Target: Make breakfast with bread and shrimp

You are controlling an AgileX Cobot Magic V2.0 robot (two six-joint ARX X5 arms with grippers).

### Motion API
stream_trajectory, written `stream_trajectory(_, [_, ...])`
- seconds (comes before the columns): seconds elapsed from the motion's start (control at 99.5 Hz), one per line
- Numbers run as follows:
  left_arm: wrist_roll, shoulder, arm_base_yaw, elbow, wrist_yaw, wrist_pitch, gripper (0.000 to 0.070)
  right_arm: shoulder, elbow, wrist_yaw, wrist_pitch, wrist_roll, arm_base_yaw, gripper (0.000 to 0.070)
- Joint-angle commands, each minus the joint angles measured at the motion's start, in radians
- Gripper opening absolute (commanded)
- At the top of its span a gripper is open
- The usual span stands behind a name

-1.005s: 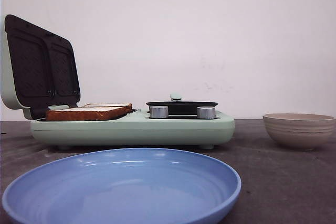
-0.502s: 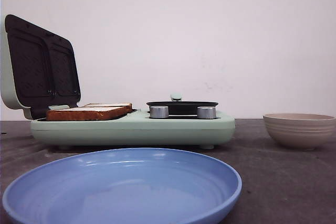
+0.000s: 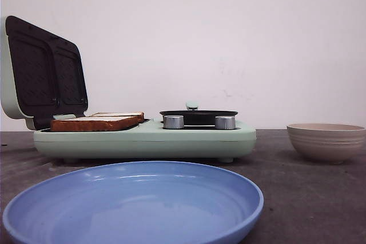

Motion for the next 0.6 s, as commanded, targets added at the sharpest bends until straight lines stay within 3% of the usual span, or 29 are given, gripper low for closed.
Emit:
stream_trajectory(0.0, [0.016, 0.069, 0.063, 0.076, 0.040, -0.027, 0.0000, -0.003, 0.015, -0.002, 0.019, 0.018, 0.005, 0.0000])
stream_trajectory(0.09, [-0.007, 0.175, 0.140, 0.163, 0.081, -0.089, 0.0015, -0.003, 0.015, -0.003, 0.035, 0.024, 0.005, 0.0000])
stream_trajectory(0.181, [-0.027, 0.284, 0.186, 0.257, 0.160, -0.177, 0.0135, -0.003, 0.015, -0.008, 0.059, 0.047, 0.005, 0.0000])
stream_trajectory(0.241, [-0.042, 0.357, 0.203, 0.321, 0.242, -0.241, 0.0239, -0.003, 0.015, -0.017, 0.066, 0.056, 0.005, 0.0000])
stream_trajectory(0.271, [-0.047, 0.392, 0.208, 0.352, 0.292, -0.273, 0.0259, -0.003, 0.015, -0.023, 0.065, 0.055, 0.005, 0.0000])
stream_trajectory(0.412, [-0.050, 0.542, 0.213, 0.484, 0.497, -0.423, 0.0273, -0.003, 0.015, -0.032, 0.061, 0.055, 0.005, 0.0000])
stream_trajectory(0.593, [0.018, 0.663, 0.216, 0.575, 0.521, -0.573, 0.0274, -0.005, 0.015, -0.033, 0.055, 0.071, 0.005, 0.0000])
